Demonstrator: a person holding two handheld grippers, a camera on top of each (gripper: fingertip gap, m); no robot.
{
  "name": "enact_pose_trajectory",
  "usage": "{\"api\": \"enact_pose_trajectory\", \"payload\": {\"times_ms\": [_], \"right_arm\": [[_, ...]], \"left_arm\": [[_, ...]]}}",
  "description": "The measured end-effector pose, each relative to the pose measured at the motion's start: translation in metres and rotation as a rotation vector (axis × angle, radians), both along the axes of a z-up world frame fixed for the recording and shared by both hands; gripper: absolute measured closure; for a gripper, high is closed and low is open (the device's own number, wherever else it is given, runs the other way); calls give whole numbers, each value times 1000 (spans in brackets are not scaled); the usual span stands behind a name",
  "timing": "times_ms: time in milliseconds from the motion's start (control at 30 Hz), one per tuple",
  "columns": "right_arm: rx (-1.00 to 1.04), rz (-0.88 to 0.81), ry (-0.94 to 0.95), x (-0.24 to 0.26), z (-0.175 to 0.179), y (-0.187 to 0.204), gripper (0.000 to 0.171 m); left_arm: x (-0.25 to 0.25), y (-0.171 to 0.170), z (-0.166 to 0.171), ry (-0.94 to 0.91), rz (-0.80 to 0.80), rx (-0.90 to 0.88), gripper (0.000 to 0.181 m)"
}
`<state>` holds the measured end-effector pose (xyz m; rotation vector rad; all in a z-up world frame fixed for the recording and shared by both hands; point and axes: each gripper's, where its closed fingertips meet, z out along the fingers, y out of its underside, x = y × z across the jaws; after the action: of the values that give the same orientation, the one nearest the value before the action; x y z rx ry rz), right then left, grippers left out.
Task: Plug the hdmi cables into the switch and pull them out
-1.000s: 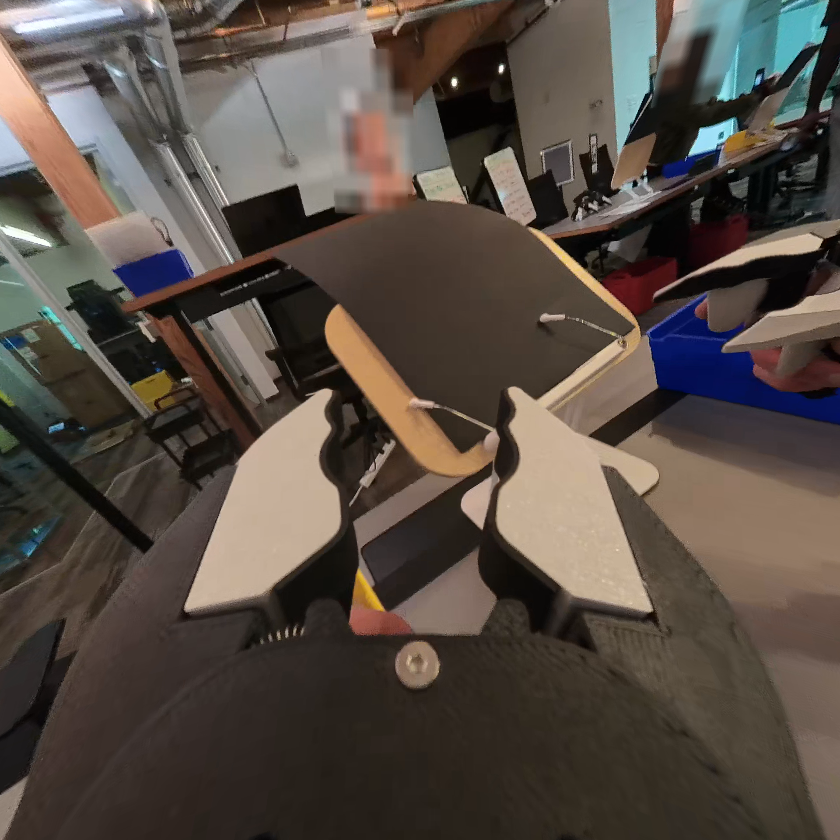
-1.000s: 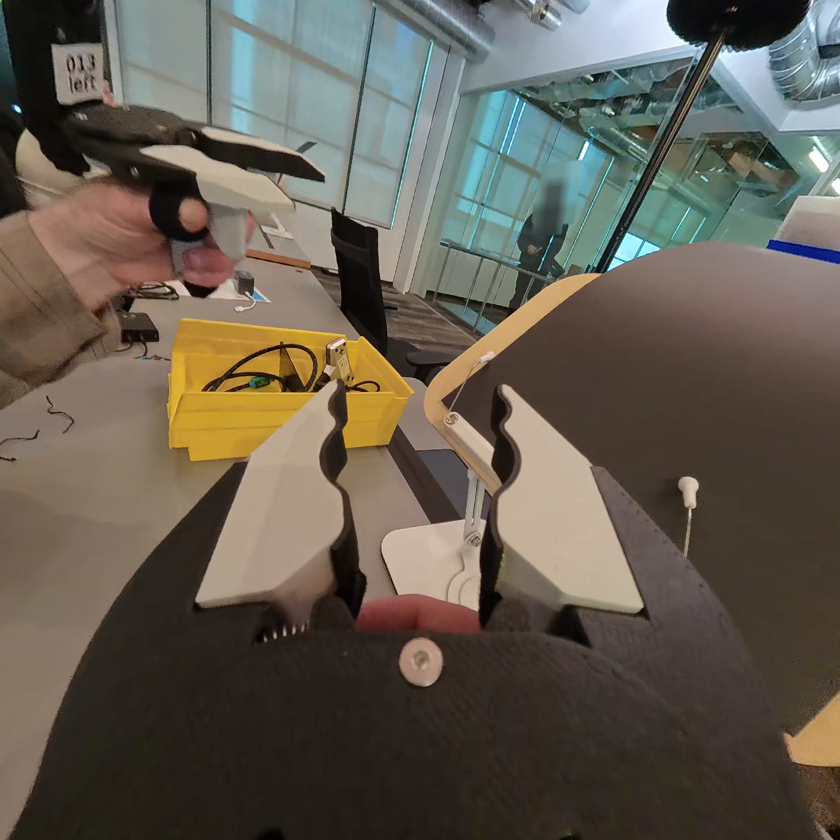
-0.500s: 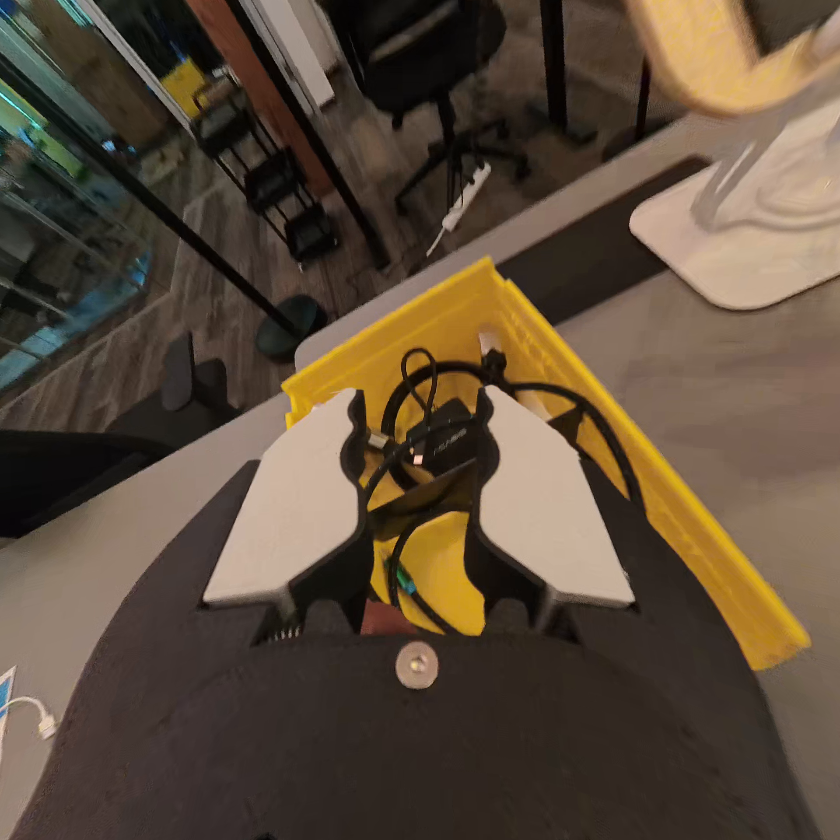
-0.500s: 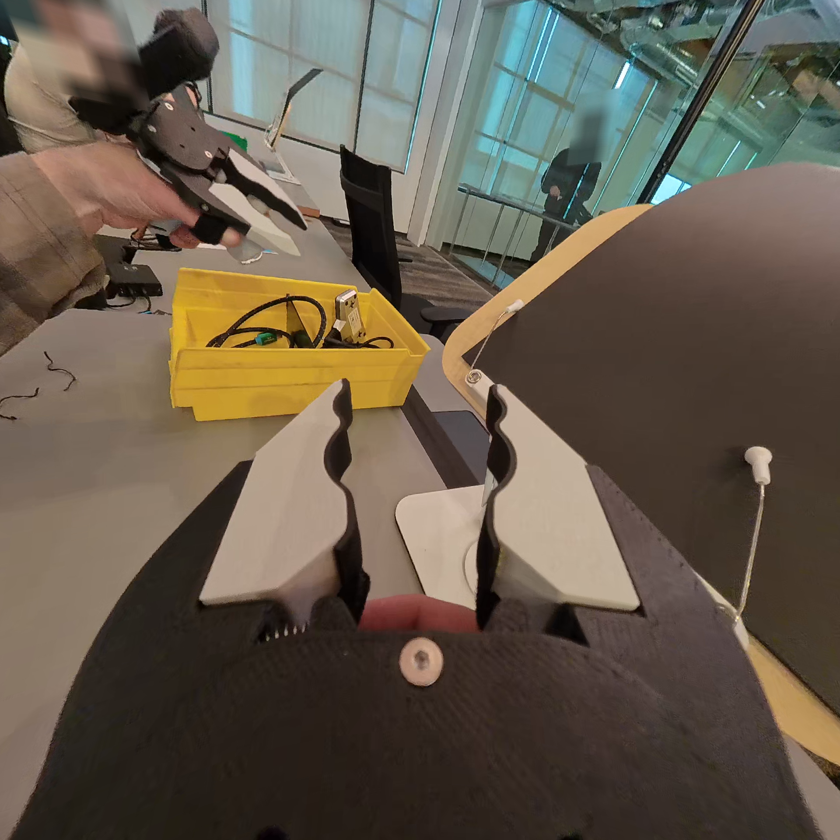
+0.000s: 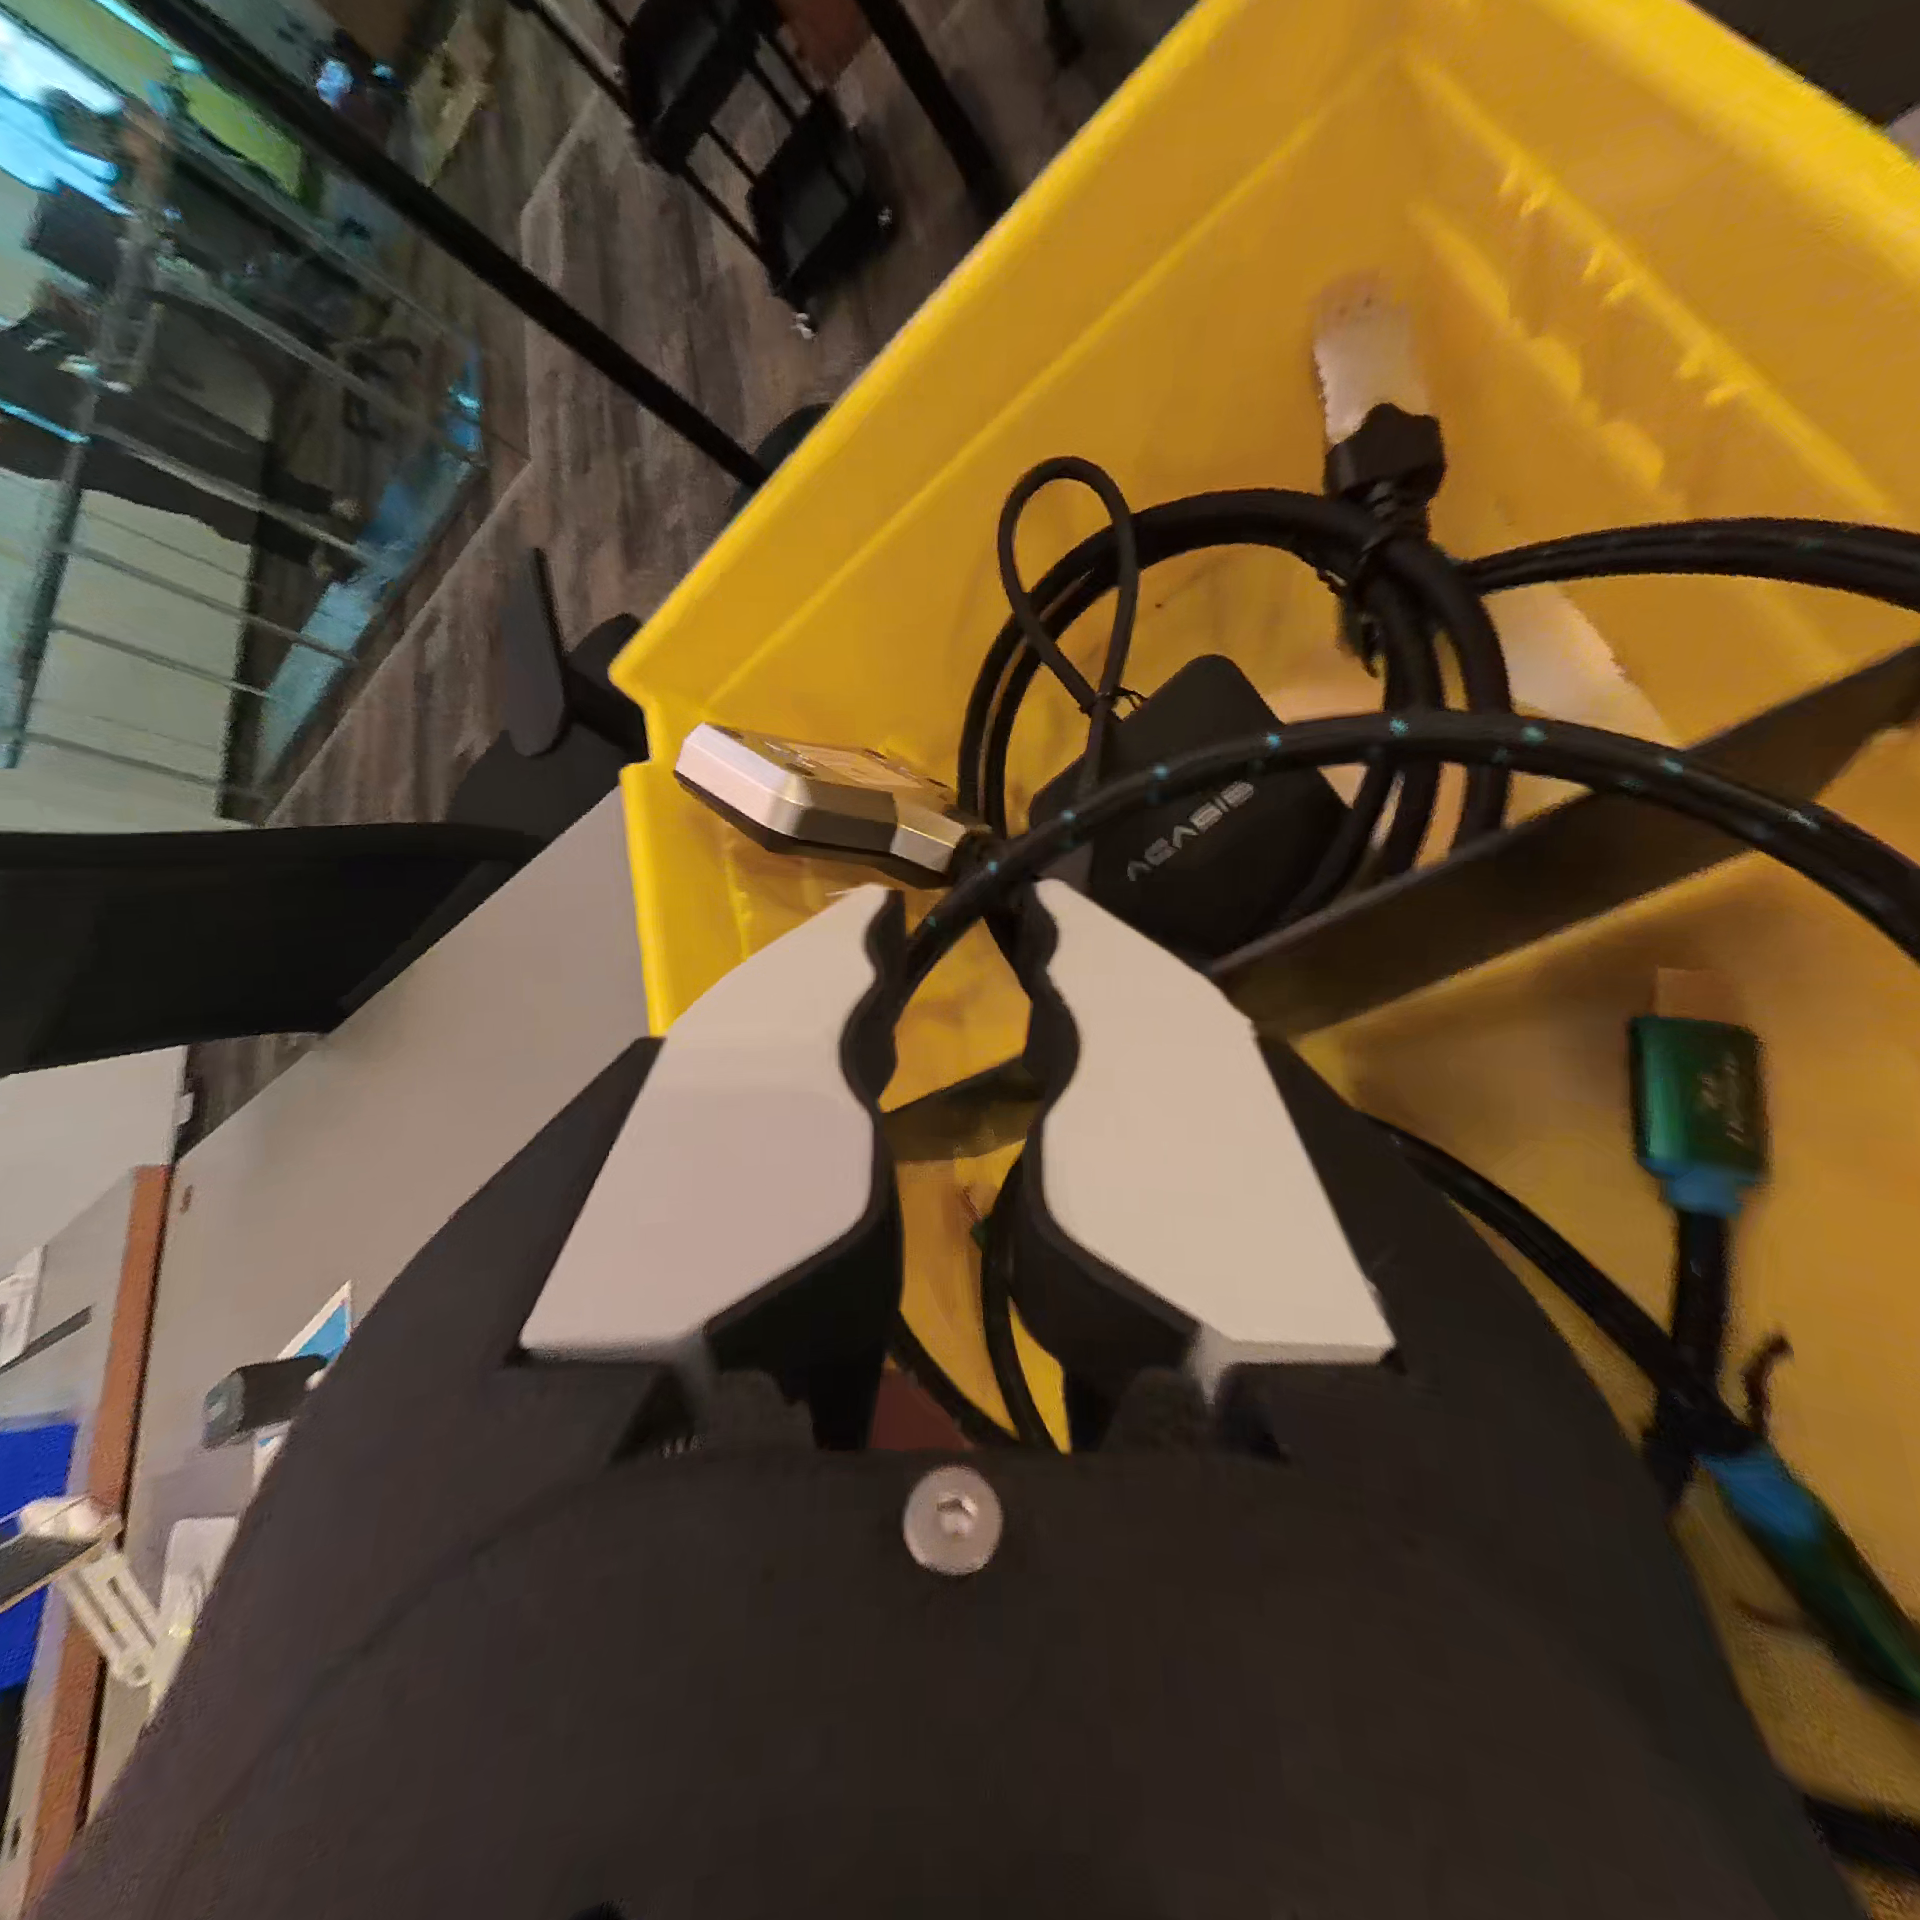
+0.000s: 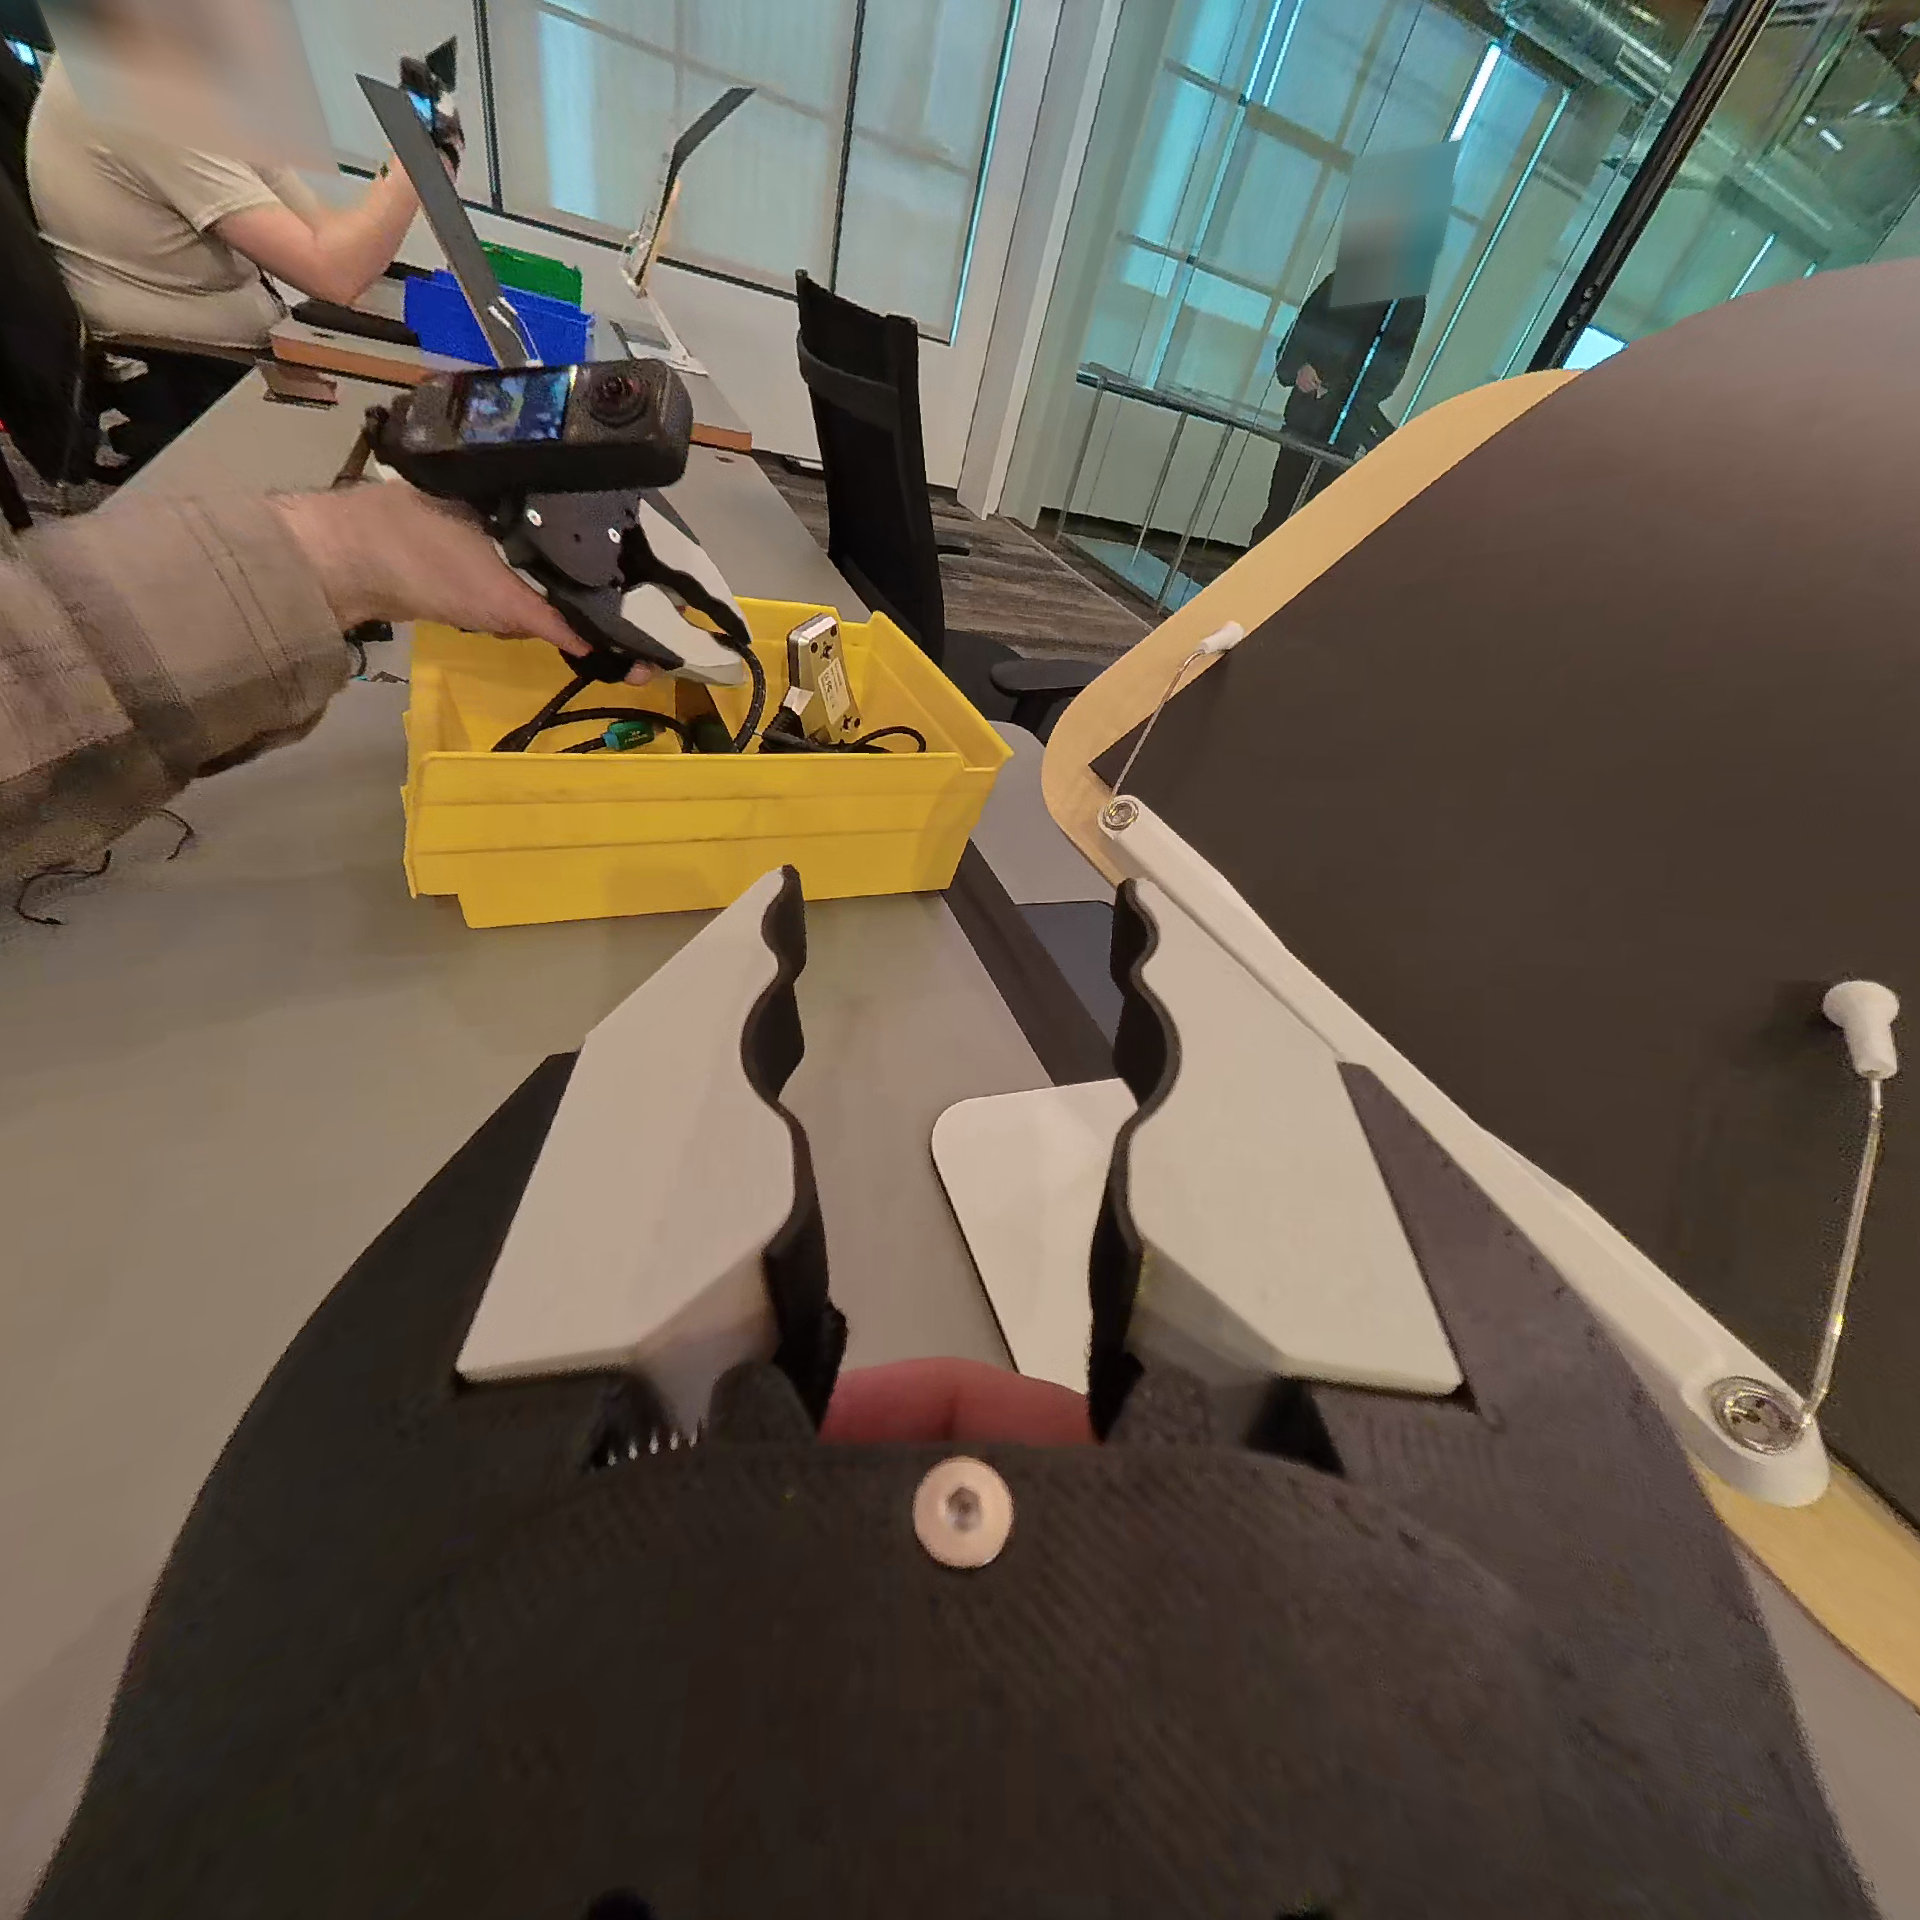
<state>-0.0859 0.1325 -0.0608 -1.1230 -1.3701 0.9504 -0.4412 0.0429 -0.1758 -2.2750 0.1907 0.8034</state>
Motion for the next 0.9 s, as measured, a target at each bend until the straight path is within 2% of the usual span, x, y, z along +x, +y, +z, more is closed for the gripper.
{"api": "enact_pose_trajectory", "payload": {"times_ms": [167,567,900], "right_arm": [[-7,1,2,0,-2,1,115],[13,3,-2,-1,0,-3,117],[17,20,5,-1,3,-7,116]], "left_arm": [[-6,11,7,27,27,142,167],[-7,-17,109,6,38,579,174],[16,-39,177,58,-19,765,175]]}}
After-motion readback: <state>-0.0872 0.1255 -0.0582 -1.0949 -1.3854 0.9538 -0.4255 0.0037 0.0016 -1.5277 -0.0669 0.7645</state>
